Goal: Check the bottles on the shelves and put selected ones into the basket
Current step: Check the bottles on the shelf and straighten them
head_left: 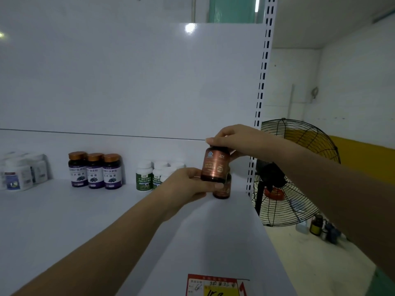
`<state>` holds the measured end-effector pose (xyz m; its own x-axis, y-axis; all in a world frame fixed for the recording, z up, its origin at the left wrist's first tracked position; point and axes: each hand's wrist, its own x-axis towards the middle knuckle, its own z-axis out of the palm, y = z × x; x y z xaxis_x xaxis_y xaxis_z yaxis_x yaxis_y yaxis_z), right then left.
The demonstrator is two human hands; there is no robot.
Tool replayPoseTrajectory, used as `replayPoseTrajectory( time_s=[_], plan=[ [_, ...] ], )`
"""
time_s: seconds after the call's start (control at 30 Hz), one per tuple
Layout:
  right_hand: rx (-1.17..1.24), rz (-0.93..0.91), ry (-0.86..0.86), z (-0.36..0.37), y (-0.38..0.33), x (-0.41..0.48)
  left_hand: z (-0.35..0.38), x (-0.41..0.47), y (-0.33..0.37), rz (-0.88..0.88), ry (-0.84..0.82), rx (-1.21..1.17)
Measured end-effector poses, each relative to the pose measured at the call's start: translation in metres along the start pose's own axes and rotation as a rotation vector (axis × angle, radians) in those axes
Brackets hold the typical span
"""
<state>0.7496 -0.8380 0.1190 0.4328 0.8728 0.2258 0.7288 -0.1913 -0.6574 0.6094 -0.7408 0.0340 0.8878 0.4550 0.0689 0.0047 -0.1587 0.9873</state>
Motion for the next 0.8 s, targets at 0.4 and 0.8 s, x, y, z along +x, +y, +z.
replayPoseTrajectory(
  time_s=[0.4,0.8],
  plan=[
    [0.016,-0.022,0.054,-0.002,-0.006,-0.001,0.006,0.002,0.006,0.174,0.382,0.222],
    [-0.073,-0.165,-0.043,-0.017,-0.011,-0.007,0.004,-0.003,0.010,0.152,0.123,0.285]
  ],
)
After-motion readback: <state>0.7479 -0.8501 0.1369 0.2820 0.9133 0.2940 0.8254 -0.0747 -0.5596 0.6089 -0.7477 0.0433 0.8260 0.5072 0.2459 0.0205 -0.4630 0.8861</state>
